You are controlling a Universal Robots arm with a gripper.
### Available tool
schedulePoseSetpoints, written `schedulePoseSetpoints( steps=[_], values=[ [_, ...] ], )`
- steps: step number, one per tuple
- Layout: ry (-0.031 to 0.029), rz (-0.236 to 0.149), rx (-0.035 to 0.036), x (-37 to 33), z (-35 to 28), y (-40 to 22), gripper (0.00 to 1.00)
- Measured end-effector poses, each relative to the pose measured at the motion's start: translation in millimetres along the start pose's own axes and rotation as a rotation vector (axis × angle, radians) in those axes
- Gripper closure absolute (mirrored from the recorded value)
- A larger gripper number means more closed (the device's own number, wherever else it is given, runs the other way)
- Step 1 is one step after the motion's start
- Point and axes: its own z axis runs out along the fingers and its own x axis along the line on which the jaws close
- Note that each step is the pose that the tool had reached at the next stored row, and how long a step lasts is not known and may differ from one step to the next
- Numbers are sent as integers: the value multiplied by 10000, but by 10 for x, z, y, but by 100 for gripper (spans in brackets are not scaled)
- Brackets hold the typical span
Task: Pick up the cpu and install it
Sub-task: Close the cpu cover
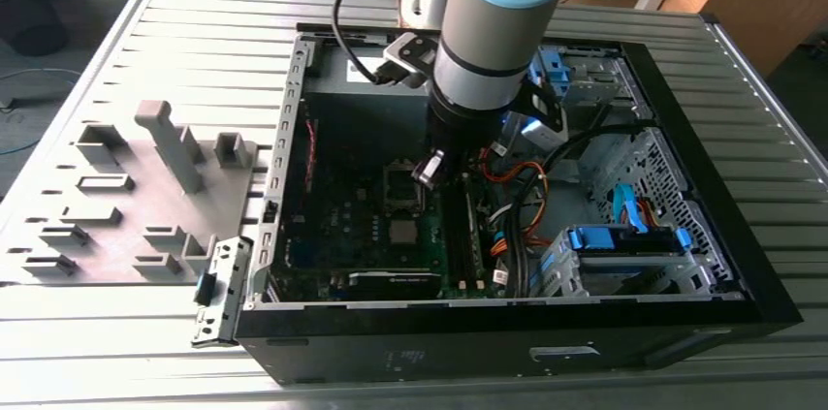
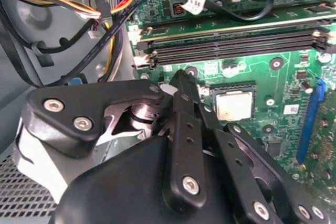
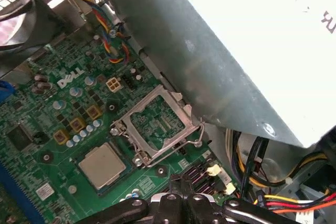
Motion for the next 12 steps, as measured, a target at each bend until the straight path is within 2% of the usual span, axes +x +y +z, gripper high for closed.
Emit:
schedulePoseSetpoints(
  steps=[6, 12],
  values=[
    [-21, 0, -10, -57, 61, 50, 89],
    [-23, 1, -5, -45, 89, 109, 89]
  ],
)
